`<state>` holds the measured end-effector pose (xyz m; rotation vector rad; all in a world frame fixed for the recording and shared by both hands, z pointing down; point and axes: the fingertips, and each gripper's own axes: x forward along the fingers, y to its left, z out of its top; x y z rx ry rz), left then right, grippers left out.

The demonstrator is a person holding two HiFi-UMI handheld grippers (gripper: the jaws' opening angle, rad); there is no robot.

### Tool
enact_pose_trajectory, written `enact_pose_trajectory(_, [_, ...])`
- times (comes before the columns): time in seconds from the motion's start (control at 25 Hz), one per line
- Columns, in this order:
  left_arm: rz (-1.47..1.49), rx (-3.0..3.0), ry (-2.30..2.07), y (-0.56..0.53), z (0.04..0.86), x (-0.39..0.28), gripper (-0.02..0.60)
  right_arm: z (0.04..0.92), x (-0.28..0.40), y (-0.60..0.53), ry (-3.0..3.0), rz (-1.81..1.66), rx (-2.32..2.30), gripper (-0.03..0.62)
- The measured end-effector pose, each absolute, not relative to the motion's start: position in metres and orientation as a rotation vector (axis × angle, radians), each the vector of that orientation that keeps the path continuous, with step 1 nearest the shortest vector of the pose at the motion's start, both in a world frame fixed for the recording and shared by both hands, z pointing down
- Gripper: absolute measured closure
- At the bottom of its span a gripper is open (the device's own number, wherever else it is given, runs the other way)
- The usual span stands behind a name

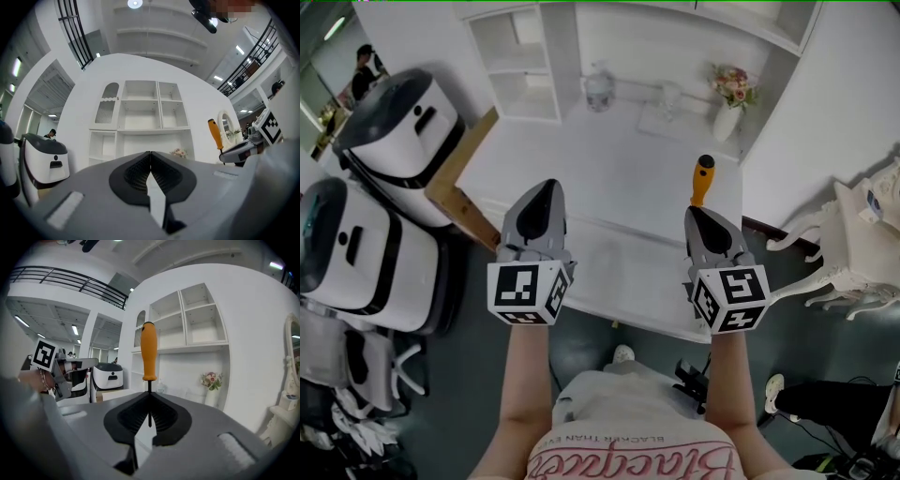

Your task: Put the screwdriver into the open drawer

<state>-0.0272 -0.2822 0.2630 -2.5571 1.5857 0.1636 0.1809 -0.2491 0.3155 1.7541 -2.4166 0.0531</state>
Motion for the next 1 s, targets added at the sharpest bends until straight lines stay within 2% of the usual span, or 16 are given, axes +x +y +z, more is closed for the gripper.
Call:
enact_pose_trajectory(0.4, [0.062,-2.566,1.724,-0.309,0.302,-0.034,0.583,0.390,0.168,-0.289,-2.408,0.276,1.568,0.582])
enact_pose_trajectory(1.0, [-0.050,-2.664,1.763,-0.318,0.348,-0.049,0.583,0.481,0.142,-0.288,-2.286,0.466,1.400,0.582])
